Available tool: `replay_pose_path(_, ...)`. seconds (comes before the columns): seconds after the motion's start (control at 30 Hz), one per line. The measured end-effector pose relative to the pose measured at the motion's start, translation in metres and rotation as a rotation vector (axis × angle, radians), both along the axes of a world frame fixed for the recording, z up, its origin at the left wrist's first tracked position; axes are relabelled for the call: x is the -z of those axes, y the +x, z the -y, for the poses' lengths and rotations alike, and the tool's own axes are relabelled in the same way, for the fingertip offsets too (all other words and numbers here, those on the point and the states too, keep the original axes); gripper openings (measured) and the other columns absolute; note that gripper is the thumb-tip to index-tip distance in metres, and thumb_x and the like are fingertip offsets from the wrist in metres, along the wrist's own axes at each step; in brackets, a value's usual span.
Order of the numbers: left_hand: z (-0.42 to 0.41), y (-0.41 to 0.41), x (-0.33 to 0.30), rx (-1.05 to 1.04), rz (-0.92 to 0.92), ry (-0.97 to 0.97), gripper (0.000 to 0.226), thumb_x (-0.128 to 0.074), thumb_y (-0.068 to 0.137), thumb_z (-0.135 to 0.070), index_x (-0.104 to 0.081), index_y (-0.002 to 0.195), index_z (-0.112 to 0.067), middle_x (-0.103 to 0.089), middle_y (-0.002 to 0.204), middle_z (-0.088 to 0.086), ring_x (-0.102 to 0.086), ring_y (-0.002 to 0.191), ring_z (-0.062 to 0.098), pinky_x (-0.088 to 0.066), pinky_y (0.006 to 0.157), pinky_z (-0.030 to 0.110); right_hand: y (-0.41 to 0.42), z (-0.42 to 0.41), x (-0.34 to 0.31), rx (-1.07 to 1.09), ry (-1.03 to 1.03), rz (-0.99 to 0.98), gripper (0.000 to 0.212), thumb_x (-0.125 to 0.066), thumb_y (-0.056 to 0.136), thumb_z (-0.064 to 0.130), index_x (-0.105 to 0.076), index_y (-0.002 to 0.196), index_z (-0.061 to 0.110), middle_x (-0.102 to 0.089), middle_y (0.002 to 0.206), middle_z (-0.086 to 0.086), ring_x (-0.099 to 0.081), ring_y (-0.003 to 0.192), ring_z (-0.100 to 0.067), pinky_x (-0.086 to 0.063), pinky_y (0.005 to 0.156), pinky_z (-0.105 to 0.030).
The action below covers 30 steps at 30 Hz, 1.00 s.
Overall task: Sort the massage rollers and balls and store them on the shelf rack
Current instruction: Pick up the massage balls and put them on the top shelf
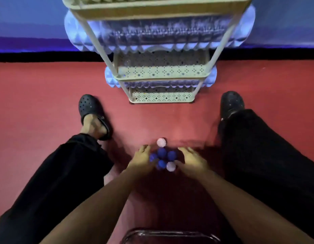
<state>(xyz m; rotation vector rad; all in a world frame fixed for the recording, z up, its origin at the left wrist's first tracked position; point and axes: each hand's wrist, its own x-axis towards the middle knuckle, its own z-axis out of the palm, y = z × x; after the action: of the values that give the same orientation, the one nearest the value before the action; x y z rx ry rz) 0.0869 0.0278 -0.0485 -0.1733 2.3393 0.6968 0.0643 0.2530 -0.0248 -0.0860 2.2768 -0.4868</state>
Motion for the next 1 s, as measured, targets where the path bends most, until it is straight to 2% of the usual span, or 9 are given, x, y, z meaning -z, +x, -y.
replay_pose_path(0.1, 0.006, 0.011, 0.049, -0.016, 0.042, -0.041, 0.069, -0.072, 0.087, -0.035, -0.044, 0.148, -0.018, -0.04, 0.15, 0.008, -0.037, 0.14, 0.031, -0.025, 0.114, 0.036, 0.006, 0.008, 0.047, 0.037, -0.073, 0.078, 0.063, -0.065, 0.09, 0.046, -0.043, 0.146, 0.027, -0.045, 0.146, -0.006, -0.047, 0.133, -0.03, -0.043, 0.106, -0.041)
replay_pose_path(0.2, 0.011, 0.018, 0.086, 0.011, 0.048, -0.071, 0.07, -0.071, 0.087, -0.038, -0.043, 0.149, -0.022, -0.039, 0.152, 0.009, -0.032, 0.141, 0.032, -0.02, 0.113, 0.036, 0.013, 0.02, 0.084, 0.14, -0.079, 0.163, 0.073, -0.064, 0.092, 0.041, -0.029, 0.156, 0.031, -0.024, 0.158, -0.013, -0.048, 0.133, -0.038, -0.043, 0.107, -0.045)
replay_pose_path(0.3, 0.012, 0.019, 0.11, -0.009, 0.041, -0.054, 0.067, -0.066, 0.092, -0.041, -0.04, 0.152, -0.027, -0.037, 0.148, 0.01, -0.034, 0.131, 0.036, -0.024, 0.114, 0.04, 0.016, 0.034, 0.111, 0.359, -0.075, 0.167, 0.075, -0.063, 0.095, 0.038, -0.023, 0.158, 0.026, -0.023, 0.152, -0.02, -0.05, 0.128, -0.043, -0.043, 0.105, -0.045)
replay_pose_path(0.4, 0.009, 0.019, 0.124, -0.008, 0.055, -0.016, 0.061, -0.064, 0.094, -0.039, -0.043, 0.15, -0.027, -0.039, 0.138, 0.012, -0.036, 0.123, 0.037, -0.025, 0.112, 0.04, 0.021, 0.045, 0.128, 0.532, -0.089, 0.182, 0.065, -0.064, 0.096, 0.032, -0.032, 0.15, 0.017, -0.03, 0.144, -0.022, -0.051, 0.122, -0.043, -0.04, 0.101, -0.04)
replay_pose_path(0.57, 0.012, 0.018, 0.132, -0.012, 0.098, 0.038, 0.054, -0.065, 0.094, -0.04, -0.048, 0.143, -0.027, -0.043, 0.129, 0.01, -0.037, 0.12, 0.035, -0.029, 0.111, 0.043, 0.038, 0.054, 0.136, 0.716, -0.16, 0.137, 0.051, -0.072, 0.089, 0.018, -0.051, 0.135, 0.016, -0.041, 0.127, -0.017, -0.057, 0.11, -0.036, -0.045, 0.098, -0.035)
replay_pose_path(0.77, 0.016, 0.012, 0.113, -0.131, 0.093, 0.059, 0.046, -0.067, 0.092, -0.044, -0.055, 0.13, -0.022, -0.052, 0.123, 0.006, -0.045, 0.114, 0.032, -0.026, 0.101, 0.033, 0.035, 0.039, 0.123, 0.824, -0.272, 0.085, 0.049, -0.072, 0.087, 0.006, -0.053, 0.132, 0.01, -0.058, 0.127, -0.016, -0.059, 0.117, -0.035, -0.048, 0.1, -0.05)
replay_pose_path(0.9, 0.02, -0.003, 0.059, -0.27, 0.1, 0.152, 0.044, -0.071, 0.09, -0.045, -0.059, 0.121, -0.017, -0.067, 0.107, 0.006, -0.064, 0.094, 0.032, -0.05, 0.088, 0.038, 0.02, 0.025, 0.077, 0.788, -0.332, -0.027, 0.049, -0.075, 0.086, 0.007, -0.056, 0.131, 0.007, -0.064, 0.123, -0.015, -0.06, 0.11, -0.026, -0.046, 0.102, -0.043)
replay_pose_path(0.93, 0.021, -0.008, 0.04, -0.288, 0.08, 0.176, 0.041, -0.072, 0.089, -0.046, -0.059, 0.117, -0.019, -0.069, 0.099, 0.001, -0.068, 0.086, 0.026, -0.052, 0.08, 0.035, 0.015, 0.024, 0.059, 0.787, -0.366, -0.048, 0.05, -0.075, 0.086, 0.007, -0.055, 0.132, 0.007, -0.065, 0.121, -0.016, -0.06, 0.104, -0.023, -0.047, 0.101, -0.044)
replay_pose_path(1.0, 0.022, -0.02, -0.004, -0.28, -0.02, 0.185, 0.03, -0.07, 0.089, -0.05, -0.057, 0.105, -0.029, -0.067, 0.082, -0.015, -0.064, 0.074, 0.003, -0.044, 0.072, 0.024, 0.003, 0.024, 0.017, 0.784, -0.438, -0.078, 0.049, -0.073, 0.088, 0.01, -0.055, 0.134, 0.012, -0.067, 0.116, -0.013, -0.062, 0.097, -0.025, -0.052, 0.095, -0.052)
